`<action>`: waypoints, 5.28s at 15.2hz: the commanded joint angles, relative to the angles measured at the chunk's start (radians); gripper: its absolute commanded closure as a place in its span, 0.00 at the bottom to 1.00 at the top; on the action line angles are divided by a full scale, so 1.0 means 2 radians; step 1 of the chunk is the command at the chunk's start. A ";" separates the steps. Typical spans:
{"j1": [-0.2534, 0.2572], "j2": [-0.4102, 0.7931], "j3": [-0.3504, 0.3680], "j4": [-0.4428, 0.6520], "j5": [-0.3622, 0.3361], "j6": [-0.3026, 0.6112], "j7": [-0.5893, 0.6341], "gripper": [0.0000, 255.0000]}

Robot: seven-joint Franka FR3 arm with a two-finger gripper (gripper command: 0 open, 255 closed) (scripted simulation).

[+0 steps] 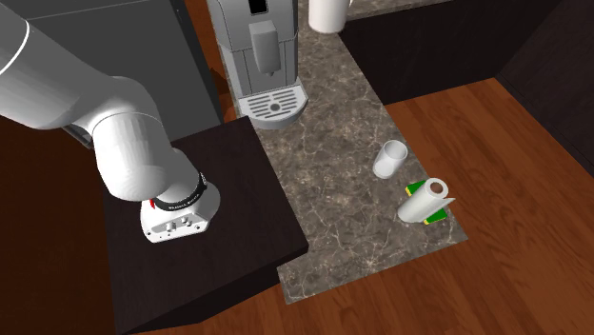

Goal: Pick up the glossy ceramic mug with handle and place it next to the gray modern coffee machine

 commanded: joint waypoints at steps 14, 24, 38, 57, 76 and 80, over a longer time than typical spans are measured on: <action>0.002 -0.004 0.003 -0.105 0.002 0.101 0.003 1.00; 0.003 0.007 0.006 -0.161 0.001 0.169 0.007 1.00; 0.002 0.043 0.012 -0.224 -0.007 0.266 0.017 1.00; -0.002 0.130 0.018 -0.276 -0.042 0.401 0.048 1.00; 0.007 0.257 -0.004 -0.283 -0.124 0.527 0.111 1.00; 0.015 0.286 -0.016 -0.279 -0.145 0.551 0.128 1.00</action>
